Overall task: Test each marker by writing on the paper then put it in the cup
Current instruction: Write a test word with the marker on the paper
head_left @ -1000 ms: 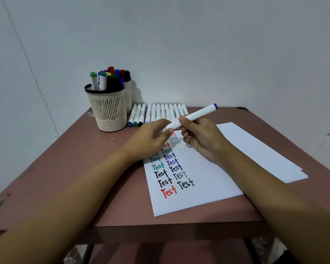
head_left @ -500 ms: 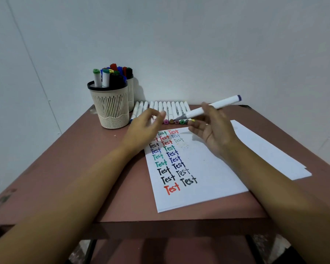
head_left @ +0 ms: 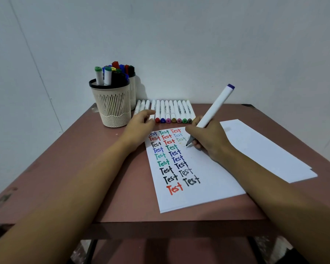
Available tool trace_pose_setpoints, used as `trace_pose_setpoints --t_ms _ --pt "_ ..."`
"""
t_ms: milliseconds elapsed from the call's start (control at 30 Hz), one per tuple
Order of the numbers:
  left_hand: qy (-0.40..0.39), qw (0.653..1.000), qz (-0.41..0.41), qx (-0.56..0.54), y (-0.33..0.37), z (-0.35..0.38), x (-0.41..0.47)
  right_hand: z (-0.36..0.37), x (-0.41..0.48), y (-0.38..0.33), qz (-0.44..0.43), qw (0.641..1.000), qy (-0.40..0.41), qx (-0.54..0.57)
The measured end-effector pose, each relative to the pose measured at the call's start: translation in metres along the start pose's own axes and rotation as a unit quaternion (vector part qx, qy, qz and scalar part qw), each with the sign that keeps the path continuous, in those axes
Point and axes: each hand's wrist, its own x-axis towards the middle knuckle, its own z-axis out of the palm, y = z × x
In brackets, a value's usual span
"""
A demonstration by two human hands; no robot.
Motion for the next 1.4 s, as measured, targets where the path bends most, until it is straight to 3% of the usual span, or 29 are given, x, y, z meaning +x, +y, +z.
trace_pose_setpoints --t_ms 567,733,967,1167,1400 --pt "-0.013 1.0 -0.015 -0.02 -0.0014 0.0018 0.0013 0.0034 -0.0036 0.0026 -0.048 0.995 0.006 -0.083" --pt "-0.014 1.0 -0.012 -0.013 -0.003 0.0017 0.0018 0.0024 -0.0041 0.0003 -0.03 0.999 -0.005 -0.039" --pt "-0.015 1.0 -0.008 -0.012 -0.0027 0.0022 0.0016 0.0037 -0.0047 0.0004 -0.03 0.996 -0.023 -0.076" --pt "-0.015 1.0 -0.003 -0.007 -0.0028 0.0021 0.0026 0.0004 -0.0016 0.0013 -0.011 0.999 0.039 0.008" --pt "-0.017 1.0 0.003 0.001 -0.0031 0.002 0.0019 0.003 -0.0047 0.0031 -0.042 0.996 0.013 -0.075"
